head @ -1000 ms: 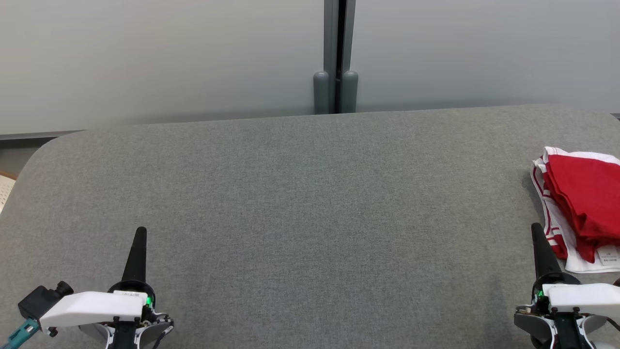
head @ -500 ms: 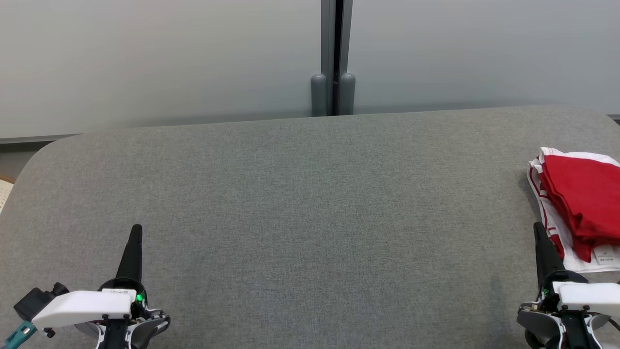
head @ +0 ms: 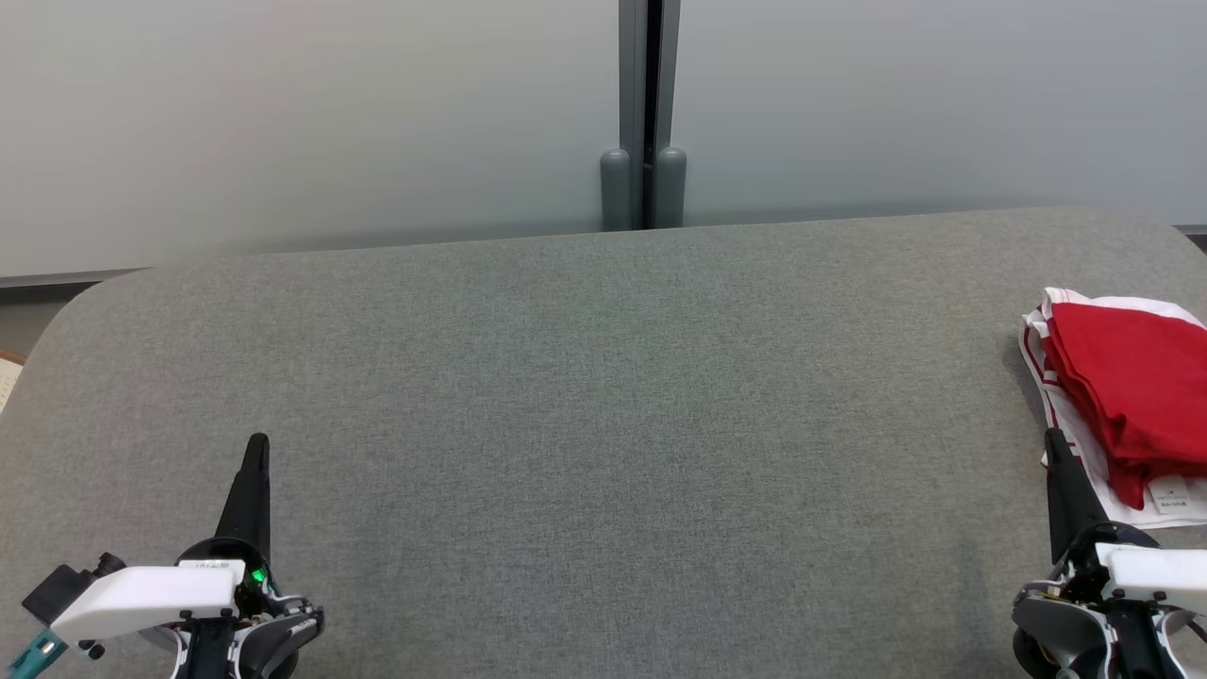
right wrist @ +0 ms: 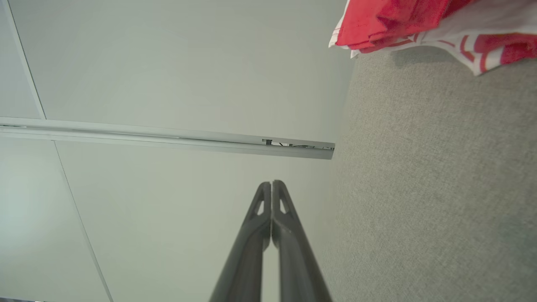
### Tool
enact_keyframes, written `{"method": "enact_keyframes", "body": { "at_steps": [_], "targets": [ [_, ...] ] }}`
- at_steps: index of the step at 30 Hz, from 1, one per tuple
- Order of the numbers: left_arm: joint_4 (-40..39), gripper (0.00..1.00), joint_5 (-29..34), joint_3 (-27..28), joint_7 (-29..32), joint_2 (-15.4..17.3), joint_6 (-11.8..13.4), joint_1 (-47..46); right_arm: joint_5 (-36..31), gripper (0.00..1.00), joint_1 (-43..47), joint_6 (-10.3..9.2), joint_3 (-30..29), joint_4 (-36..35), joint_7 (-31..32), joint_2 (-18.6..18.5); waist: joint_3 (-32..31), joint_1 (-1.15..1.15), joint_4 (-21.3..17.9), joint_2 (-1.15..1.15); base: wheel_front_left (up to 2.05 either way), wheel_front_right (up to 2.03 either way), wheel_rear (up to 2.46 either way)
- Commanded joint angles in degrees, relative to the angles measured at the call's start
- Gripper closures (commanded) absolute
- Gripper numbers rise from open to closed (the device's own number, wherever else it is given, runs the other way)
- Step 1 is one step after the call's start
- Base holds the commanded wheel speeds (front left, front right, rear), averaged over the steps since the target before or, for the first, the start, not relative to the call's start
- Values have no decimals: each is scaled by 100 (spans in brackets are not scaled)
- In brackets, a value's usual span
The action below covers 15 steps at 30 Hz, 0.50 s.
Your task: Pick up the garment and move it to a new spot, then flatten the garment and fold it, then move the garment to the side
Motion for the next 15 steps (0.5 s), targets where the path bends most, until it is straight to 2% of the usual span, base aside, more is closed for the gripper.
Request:
{"method": "enact_keyframes", "body": {
  "at_steps": [1, 15],
  "targets": [
    [-1, 100, -71, 43, 22, 43, -50, -115, 100, 100, -49, 1, -13, -6, 27, -18, -2, 0, -2, 0, 0, 0, 0],
    [16, 100, -480, 120, 146, 35, -57, -120, 500, 100, -54, 0, -93, 5, 165, -2, -36, 0, -33, 0, 0, 0, 0]
  ]
}}
